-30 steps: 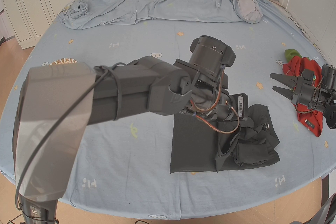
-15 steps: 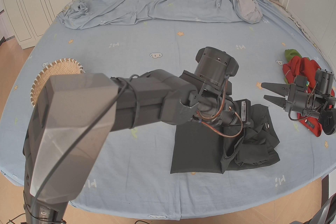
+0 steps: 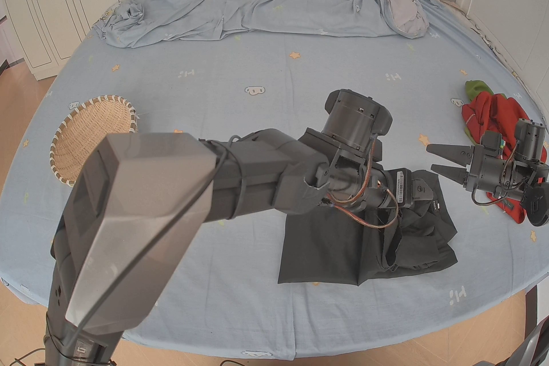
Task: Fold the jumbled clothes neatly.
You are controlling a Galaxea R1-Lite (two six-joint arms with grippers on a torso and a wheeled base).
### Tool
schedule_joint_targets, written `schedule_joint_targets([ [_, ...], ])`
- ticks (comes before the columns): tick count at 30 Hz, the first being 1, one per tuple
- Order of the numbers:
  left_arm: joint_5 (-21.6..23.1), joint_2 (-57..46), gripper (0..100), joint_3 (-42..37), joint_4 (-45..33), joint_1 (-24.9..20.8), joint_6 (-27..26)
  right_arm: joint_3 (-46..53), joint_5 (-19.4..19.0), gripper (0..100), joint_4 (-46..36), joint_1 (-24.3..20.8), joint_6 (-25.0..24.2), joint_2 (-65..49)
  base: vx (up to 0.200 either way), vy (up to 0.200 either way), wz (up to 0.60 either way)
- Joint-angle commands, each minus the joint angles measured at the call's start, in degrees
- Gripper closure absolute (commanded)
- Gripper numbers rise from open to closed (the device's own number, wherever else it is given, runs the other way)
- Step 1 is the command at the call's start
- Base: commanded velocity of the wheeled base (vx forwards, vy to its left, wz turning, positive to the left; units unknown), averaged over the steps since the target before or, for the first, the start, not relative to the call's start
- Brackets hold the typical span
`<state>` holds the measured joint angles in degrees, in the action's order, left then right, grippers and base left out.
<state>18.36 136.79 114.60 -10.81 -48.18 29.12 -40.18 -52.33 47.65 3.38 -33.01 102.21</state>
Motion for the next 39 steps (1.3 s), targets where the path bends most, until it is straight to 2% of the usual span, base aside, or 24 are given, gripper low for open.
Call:
schedule_joint_targets([
  [1,0.0,0.8,0,0.0,1.8,0.6,-0.1,2.0,0.0,0,0.0,0.0,0.8,0.5,0.000,0.000,0.00],
  [6,0.4,3.9,0,0.0,6.3,-0.3,-1.0,4.0,0.1,0,-0.2,0.1,3.7,2.8,0.000,0.000,0.00],
  [8,0.4,5.8,0,0.0,7.6,-0.7,-5.6,4.7,0.1,0,-0.2,0.2,3.9,3.4,0.000,0.000,0.00],
  [11,-0.1,7.1,0,0.0,8.1,-0.6,-8.0,6.3,0.3,0,-0.1,0.2,4.2,3.8,0.000,0.000,0.00],
  [14,-0.1,7.8,0,0.0,8.4,-0.3,-8.4,6.6,0.3,0,-0.2,0.5,5.6,3.7,0.000,0.000,0.00],
  [19,-0.1,7.5,0,0.0,13.4,0.9,-9.7,6.6,0.3,0,-0.3,1.2,6.2,5.0,0.000,0.000,0.00],
  [24,0.4,6.6,0,0.0,18.1,0.5,-13.1,6.3,0.2,0,-0.2,1.2,7.3,6.2,0.000,0.000,0.00],
  [32,1.0,5.2,0,0.0,18.9,-0.9,-13.5,4.6,0.0,0,-0.3,1.5,7.3,5.6,0.000,0.000,0.00],
  [39,1.1,3.5,0,0.0,19.0,0.3,-13.1,5.4,0.1,0,-0.3,1.5,7.4,6.0,0.000,0.000,0.00],
])
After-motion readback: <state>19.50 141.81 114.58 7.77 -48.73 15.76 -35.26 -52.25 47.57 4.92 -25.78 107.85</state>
